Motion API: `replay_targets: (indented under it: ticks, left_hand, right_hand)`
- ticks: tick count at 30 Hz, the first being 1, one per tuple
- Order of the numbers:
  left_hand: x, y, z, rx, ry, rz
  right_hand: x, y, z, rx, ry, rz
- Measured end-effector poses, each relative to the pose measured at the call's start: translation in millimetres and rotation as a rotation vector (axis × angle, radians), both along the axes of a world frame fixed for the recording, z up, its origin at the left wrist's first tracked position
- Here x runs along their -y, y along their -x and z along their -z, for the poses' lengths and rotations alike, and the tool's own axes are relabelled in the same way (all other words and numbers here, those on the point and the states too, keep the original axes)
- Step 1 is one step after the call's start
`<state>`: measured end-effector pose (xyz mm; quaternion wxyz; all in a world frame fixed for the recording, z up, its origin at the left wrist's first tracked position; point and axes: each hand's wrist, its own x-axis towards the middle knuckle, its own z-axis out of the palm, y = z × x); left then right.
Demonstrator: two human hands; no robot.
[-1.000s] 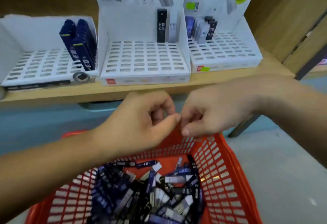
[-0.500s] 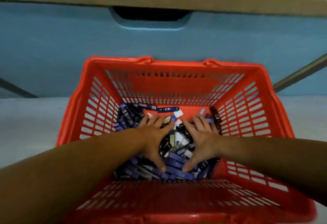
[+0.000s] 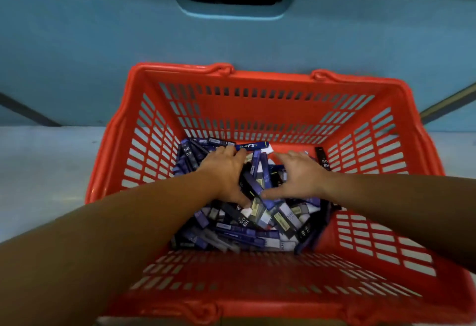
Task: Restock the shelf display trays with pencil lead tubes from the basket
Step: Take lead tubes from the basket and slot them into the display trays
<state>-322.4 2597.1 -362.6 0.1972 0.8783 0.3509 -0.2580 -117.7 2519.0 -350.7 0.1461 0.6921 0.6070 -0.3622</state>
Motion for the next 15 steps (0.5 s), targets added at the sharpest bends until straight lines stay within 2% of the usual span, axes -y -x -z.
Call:
replay_targets:
  ticks: [3,6,10,15]
  left_hand:
    - [8,-14,0,-0.037,-0.017,-0.055]
    - [9,-21,4,0.06,0.018,-0.143]
    - [4,-23,3,0.156,0.085,-0.253]
    - [2,-19,7,0.083,-0.031,-0.215]
  right_hand:
    - [3,16,2,0.039,0.045,0.048]
    - [4,26,7,0.079,-0.006,0.055]
    - [-5,10,10,-0.054,0.014,0.187]
    - [-8,-2,4,-0.102,0.149,0.302]
